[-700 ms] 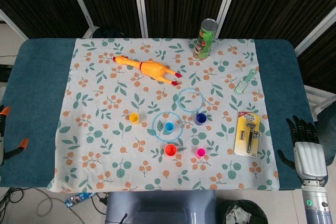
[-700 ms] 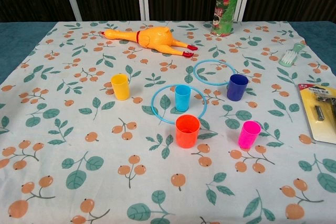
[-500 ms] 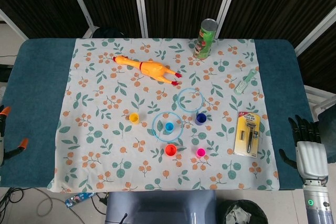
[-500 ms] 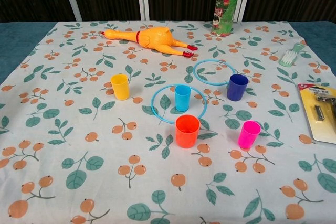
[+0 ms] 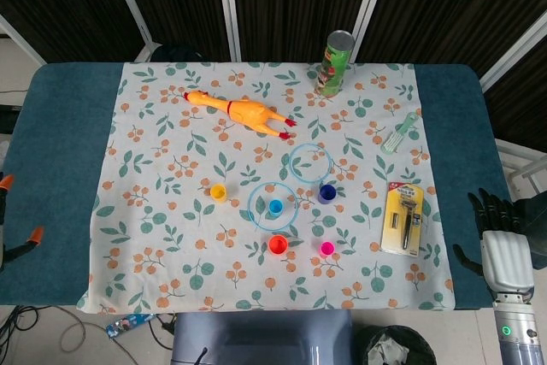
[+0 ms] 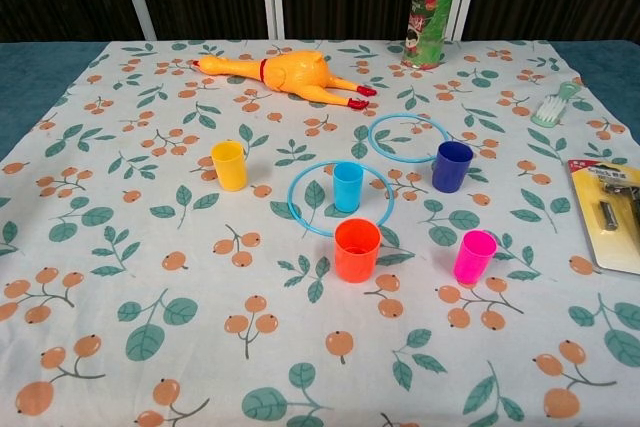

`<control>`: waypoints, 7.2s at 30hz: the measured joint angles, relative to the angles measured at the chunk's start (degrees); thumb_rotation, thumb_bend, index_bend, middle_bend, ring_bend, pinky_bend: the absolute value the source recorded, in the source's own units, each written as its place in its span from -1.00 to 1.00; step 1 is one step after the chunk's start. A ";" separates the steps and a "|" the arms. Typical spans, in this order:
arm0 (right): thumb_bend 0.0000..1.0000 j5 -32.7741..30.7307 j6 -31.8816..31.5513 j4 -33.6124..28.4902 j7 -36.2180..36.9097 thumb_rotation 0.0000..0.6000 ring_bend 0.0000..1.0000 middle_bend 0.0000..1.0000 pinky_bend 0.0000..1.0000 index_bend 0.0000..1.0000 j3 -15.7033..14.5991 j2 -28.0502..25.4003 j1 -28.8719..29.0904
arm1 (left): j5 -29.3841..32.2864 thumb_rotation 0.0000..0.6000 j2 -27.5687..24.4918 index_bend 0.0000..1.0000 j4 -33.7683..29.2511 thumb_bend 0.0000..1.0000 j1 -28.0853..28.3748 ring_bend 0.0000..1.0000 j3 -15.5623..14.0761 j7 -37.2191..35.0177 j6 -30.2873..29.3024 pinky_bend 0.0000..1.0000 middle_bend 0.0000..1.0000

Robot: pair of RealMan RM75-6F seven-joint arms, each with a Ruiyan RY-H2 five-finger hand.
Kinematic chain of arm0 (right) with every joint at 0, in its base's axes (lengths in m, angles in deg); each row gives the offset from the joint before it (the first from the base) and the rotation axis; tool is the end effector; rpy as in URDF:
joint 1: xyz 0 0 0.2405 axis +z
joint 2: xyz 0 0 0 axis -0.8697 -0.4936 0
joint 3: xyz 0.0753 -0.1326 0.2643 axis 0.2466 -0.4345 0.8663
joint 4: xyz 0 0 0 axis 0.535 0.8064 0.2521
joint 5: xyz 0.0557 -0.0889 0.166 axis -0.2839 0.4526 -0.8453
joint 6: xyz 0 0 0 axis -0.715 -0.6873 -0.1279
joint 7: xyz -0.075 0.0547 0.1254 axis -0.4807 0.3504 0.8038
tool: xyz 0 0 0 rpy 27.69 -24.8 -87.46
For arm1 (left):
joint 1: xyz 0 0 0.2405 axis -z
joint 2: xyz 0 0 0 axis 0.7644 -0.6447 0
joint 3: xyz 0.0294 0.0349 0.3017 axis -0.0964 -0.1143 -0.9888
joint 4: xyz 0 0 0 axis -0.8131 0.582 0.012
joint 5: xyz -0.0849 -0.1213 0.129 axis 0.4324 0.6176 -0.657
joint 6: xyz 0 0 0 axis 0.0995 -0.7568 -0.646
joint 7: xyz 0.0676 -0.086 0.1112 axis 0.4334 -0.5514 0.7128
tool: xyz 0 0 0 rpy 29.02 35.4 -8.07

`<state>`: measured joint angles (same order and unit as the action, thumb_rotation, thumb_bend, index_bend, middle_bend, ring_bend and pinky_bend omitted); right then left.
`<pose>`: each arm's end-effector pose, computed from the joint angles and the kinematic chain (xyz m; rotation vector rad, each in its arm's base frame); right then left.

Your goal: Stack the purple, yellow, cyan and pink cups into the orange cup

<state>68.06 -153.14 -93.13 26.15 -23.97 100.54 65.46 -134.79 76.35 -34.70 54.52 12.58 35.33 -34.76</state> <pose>-0.3519 -0.2080 0.1694 1.3029 -0.8601 0.8921 -0.3621 0.2090 0.1958 -1.1770 -0.9138 -0.9046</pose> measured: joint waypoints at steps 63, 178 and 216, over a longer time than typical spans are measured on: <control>-0.33 -37.05 39.85 4.82 -18.19 1.00 -1.00 -1.00 -0.88 -0.26 5.88 13.58 41.78 | 3.41 1.00 -0.69 -0.95 1.11 -0.56 -0.09 -1.00 2.12 -3.18 0.76 -1.00 -1.00; -0.18 -12.85 30.56 -11.12 -19.41 1.00 -1.00 -1.00 -0.85 -0.97 -1.44 15.32 36.73 | 5.12 1.00 -0.81 -0.95 0.87 -0.56 0.19 -1.00 2.74 -2.95 1.74 -1.00 -1.00; -0.18 -3.78 8.62 1.96 3.76 1.00 -1.00 -1.00 -0.88 -0.93 -3.46 -1.61 16.38 | 2.88 1.00 -2.48 -0.77 -2.80 -0.68 18.78 -1.00 4.56 4.00 26.92 -1.00 -1.00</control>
<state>64.28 -144.53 -91.17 29.91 -27.44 98.94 81.85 -131.91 73.87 -37.49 73.30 17.14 39.32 -7.84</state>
